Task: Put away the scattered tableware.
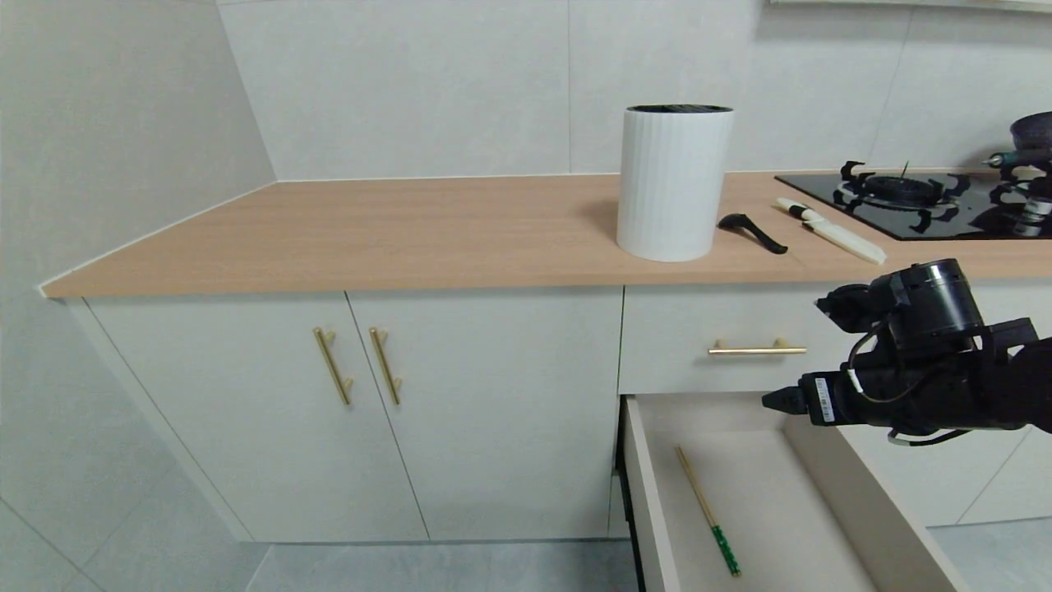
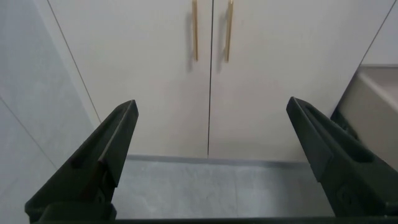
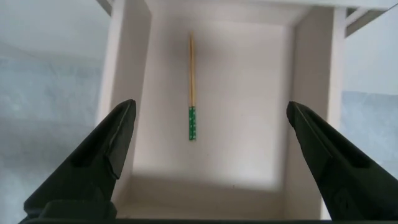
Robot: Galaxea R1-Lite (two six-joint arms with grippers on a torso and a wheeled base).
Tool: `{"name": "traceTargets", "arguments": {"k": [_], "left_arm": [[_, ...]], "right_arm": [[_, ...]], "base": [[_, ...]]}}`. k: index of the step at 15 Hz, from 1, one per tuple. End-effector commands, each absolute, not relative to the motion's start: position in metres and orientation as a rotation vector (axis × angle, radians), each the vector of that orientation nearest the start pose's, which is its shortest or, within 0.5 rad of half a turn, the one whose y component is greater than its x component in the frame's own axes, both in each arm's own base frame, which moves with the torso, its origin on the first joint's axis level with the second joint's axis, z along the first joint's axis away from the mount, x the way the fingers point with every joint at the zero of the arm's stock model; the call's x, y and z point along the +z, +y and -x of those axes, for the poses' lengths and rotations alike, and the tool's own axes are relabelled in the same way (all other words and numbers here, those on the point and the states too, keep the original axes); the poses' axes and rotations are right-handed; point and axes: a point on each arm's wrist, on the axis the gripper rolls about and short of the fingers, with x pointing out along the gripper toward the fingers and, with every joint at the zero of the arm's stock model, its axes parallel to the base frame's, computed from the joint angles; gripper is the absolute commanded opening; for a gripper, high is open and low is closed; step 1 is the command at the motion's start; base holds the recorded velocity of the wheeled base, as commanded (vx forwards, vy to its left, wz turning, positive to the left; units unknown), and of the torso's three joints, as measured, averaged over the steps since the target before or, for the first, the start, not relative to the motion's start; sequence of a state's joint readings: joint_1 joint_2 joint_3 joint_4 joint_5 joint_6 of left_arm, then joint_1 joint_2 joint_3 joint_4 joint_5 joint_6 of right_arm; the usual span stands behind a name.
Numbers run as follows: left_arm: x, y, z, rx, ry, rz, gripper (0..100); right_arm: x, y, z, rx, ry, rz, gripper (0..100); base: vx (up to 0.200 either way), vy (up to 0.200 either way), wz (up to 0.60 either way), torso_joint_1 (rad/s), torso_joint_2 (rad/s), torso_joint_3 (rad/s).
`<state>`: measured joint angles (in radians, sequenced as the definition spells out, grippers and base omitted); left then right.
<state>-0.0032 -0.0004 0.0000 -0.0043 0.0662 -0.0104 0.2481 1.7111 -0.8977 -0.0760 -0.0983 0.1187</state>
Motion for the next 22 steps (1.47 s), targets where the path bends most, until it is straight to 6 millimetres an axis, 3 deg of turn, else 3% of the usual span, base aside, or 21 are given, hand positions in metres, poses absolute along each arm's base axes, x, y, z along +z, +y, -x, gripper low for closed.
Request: {"name": "traceTargets", "arguments": {"k": [1,16,17,20,21,22], "left_arm": [[0.076,0.002,0.023,0.064,-0.005,0.011,100],[0.076,0.002,0.023,0.063,-0.005,0.011,100],[0.076,0.002,0.023,0.063,-0.005,0.011,100],[0.076,0.002,0.023,0.063,-0.005,0.011,100],[0.076,0.002,0.023,0.064,-0.005,0.011,100],[0.076,0.002,0.023,0.063,-0.005,0.011,100]], "right_arm": [[0.153,0.07,-0.284,0.102,0.734,0.015,100],[0.155,0.071,-0.288,0.123,0.695,0.057,100],[0.162,0.071,-0.297,0.127,0.634,0.064,100],[0.179,0.065,-0.358,0.103,0.479,0.101,100],[0.18,0.062,-0.369,0.097,0.47,0.107,100],[0.177,0.061,-0.393,0.093,0.456,0.118,100]], "base": [[0.0,0.0,0.0,0.188,-0.47,-0.29],[0.0,0.0,0.0,0.189,-0.44,-0.251],[0.0,0.0,0.0,0.032,-0.07,-0.032],[0.0,0.0,0.0,0.0,0.0,0.0],[0.0,0.0,0.0,0.0,0.0,0.0],[0.0,0.0,0.0,0.0,0.0,0.0]]}}
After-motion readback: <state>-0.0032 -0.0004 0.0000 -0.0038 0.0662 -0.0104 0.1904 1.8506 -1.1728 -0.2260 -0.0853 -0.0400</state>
